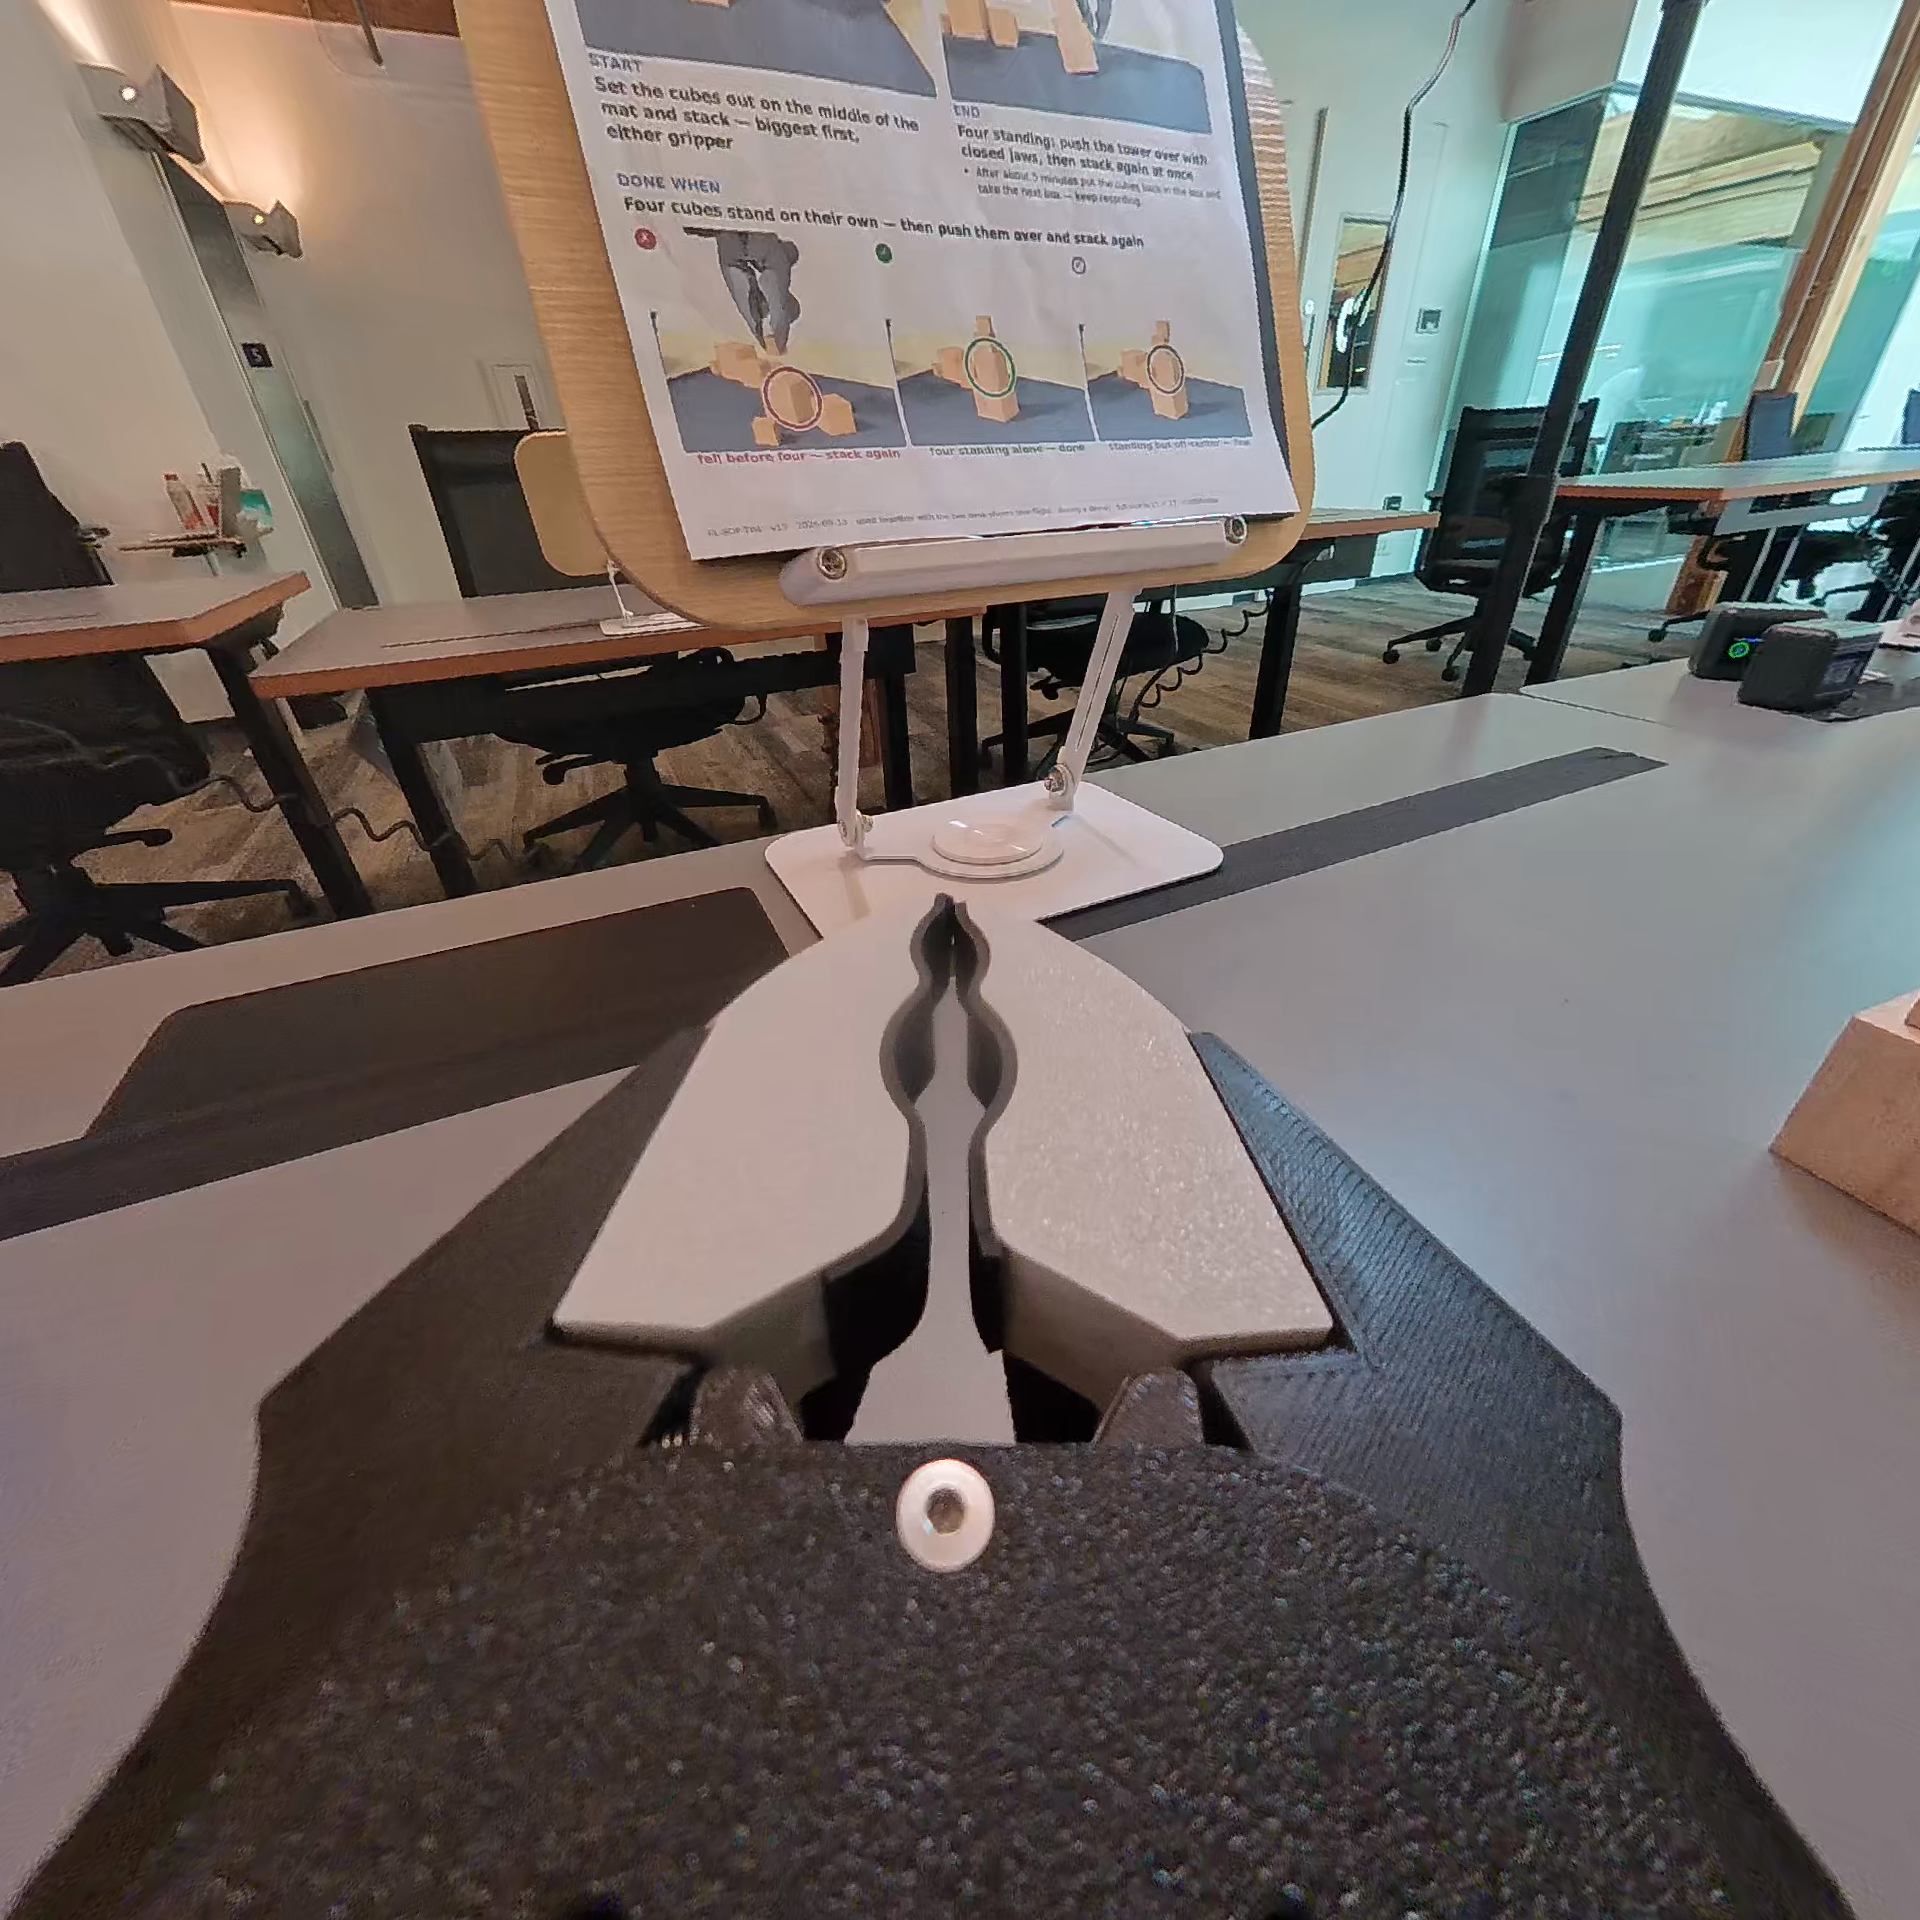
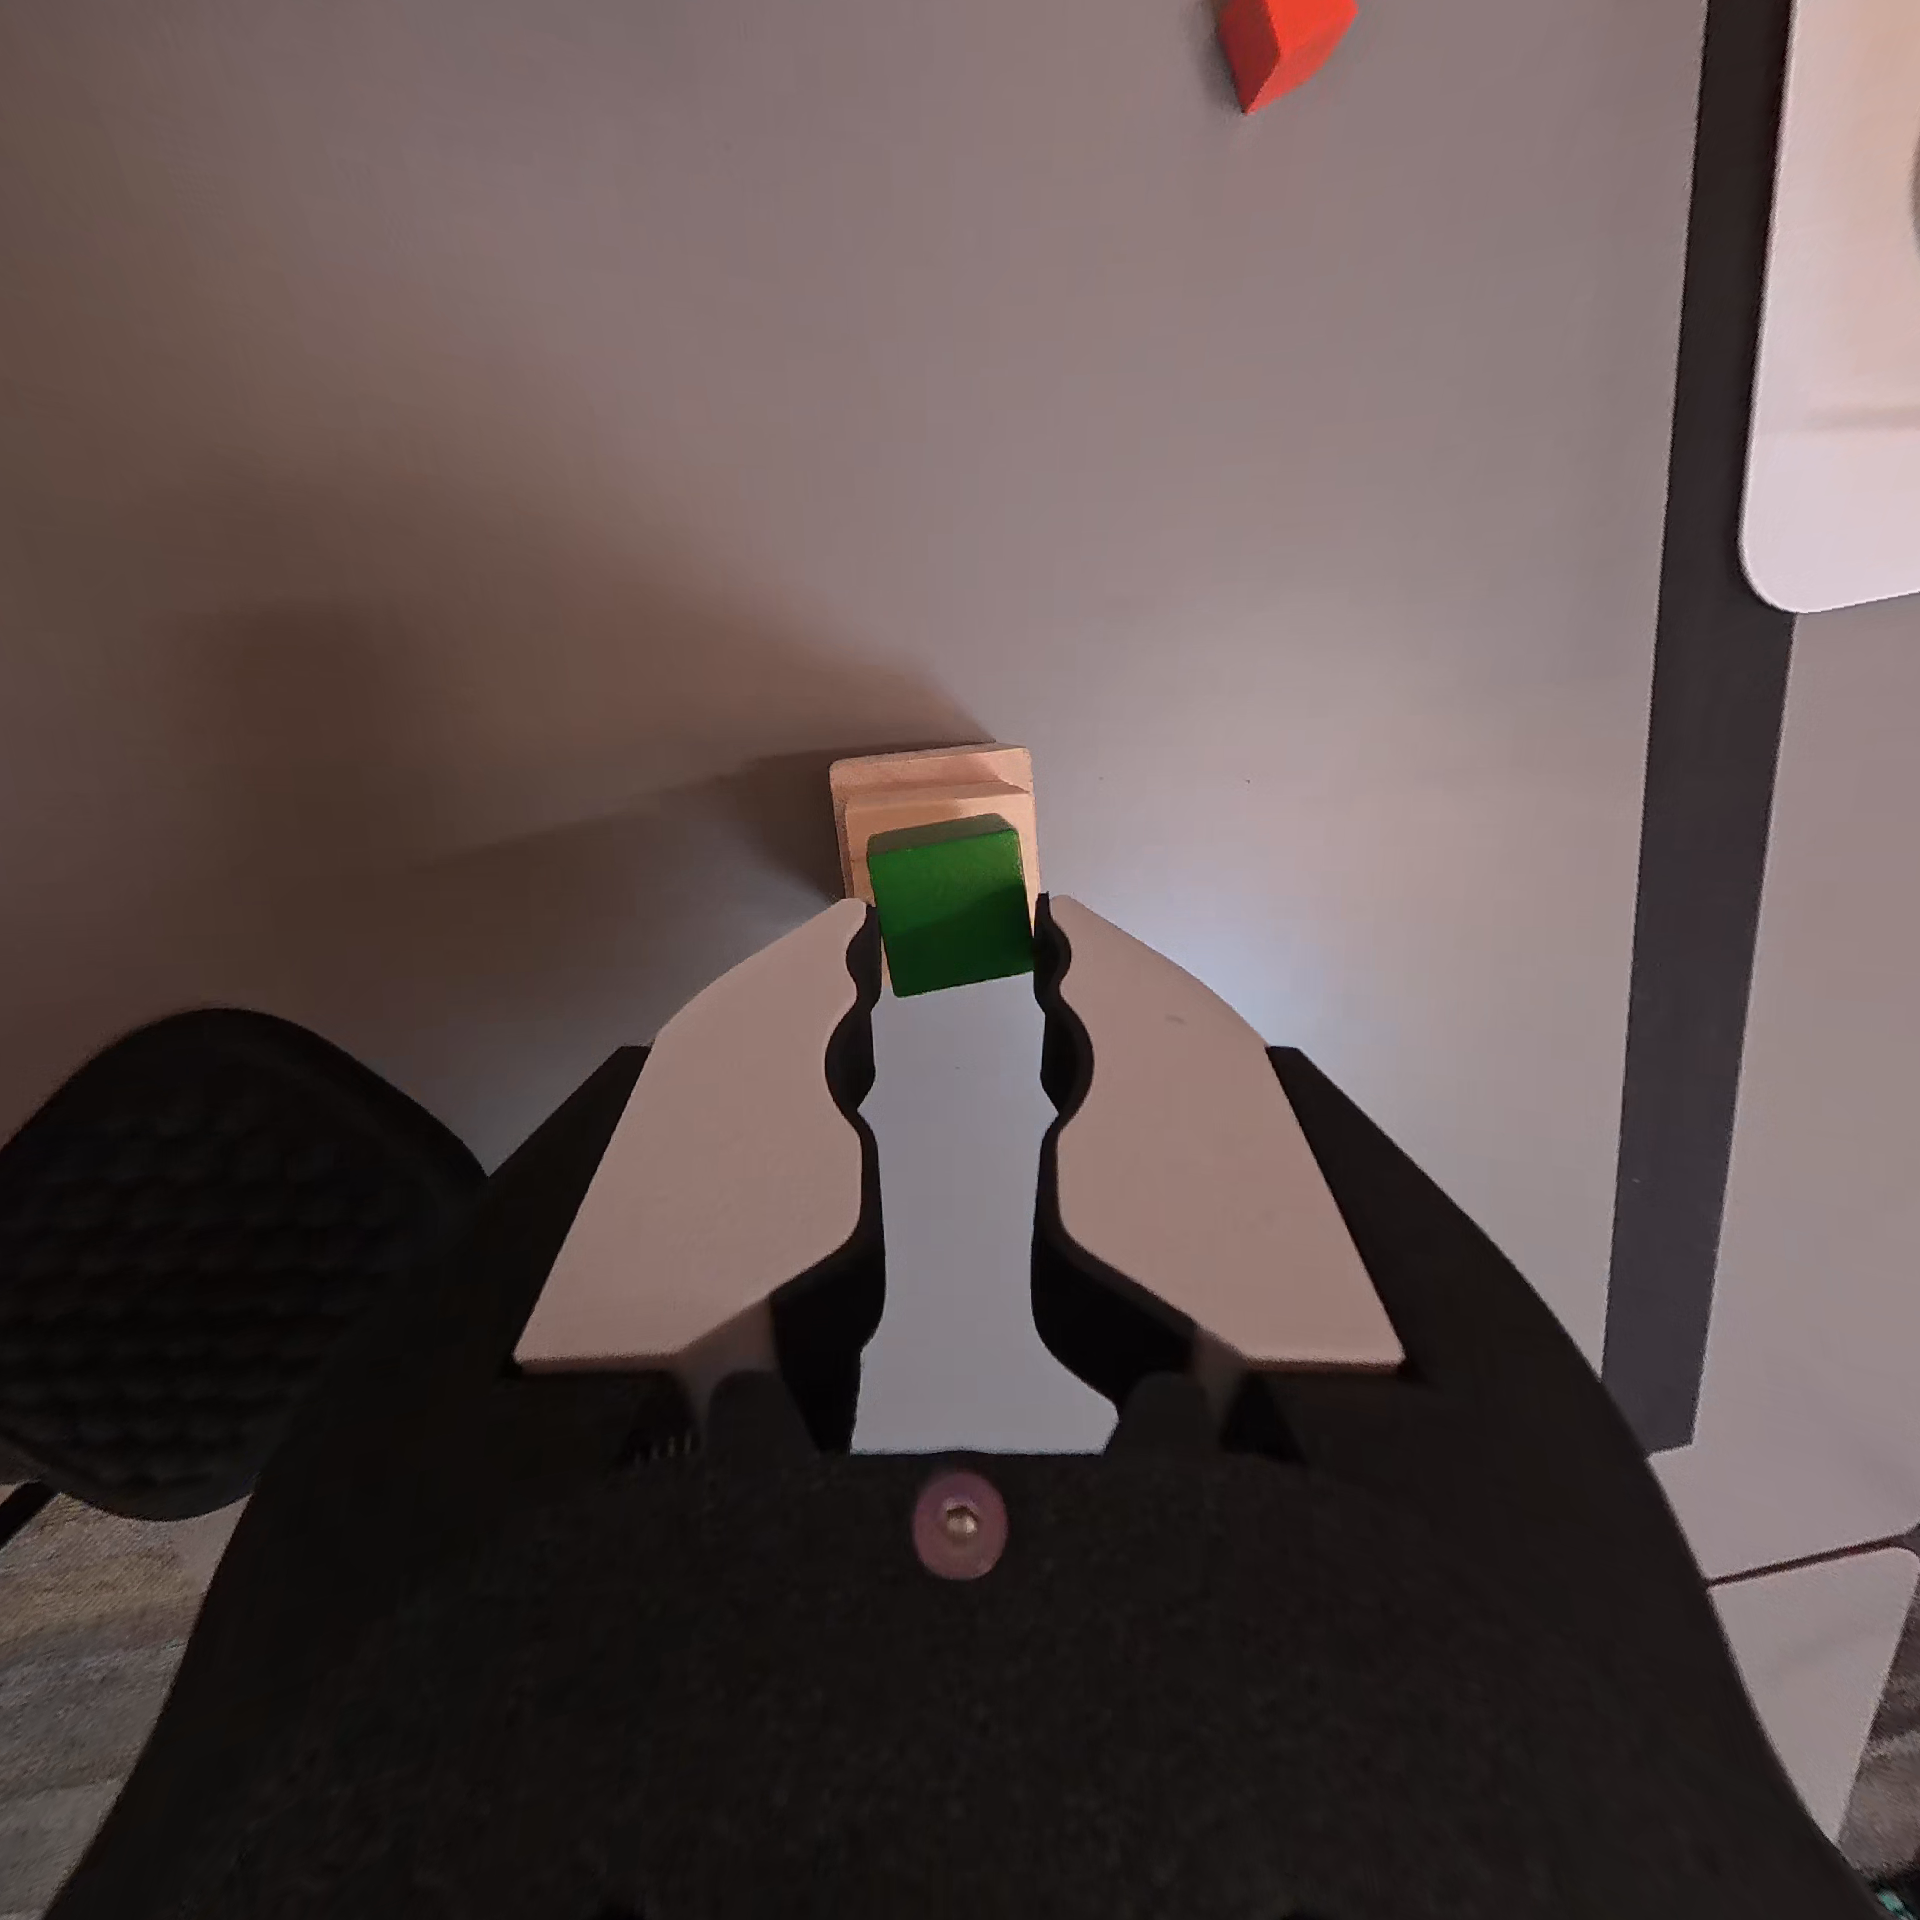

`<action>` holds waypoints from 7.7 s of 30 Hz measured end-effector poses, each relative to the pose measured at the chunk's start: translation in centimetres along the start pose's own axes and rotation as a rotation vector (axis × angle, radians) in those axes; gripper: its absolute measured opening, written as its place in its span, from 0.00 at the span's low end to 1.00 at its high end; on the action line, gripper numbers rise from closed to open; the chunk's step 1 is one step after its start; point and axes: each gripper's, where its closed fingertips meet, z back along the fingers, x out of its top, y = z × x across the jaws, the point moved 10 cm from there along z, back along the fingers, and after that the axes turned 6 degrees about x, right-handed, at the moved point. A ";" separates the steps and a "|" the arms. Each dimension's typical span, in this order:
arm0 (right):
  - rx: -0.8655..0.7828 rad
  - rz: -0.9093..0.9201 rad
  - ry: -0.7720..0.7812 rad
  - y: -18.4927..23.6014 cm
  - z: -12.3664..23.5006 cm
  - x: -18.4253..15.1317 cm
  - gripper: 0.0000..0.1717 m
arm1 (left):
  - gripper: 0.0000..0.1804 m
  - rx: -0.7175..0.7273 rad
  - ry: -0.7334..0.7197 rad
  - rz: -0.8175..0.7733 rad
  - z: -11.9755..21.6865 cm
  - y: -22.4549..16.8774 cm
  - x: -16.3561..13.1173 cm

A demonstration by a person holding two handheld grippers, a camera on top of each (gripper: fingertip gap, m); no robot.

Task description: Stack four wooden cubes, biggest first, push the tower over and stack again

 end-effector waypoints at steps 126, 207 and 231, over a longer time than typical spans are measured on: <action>-0.362 -0.077 -1.311 7.8 3.7 -5.0 0.13 | 0.12 -0.865 0.117 -0.263 -1.4 -13.0 8.1; -0.286 -0.281 -1.171 2.5 5.3 -8.0 0.13 | 0.00 -0.278 -0.134 0.200 -1.5 -2.7 2.7; 0.005 -0.097 -0.869 0.6 -2.1 -6.5 0.13 | 0.00 -0.221 -0.093 0.170 -2.0 -1.2 1.3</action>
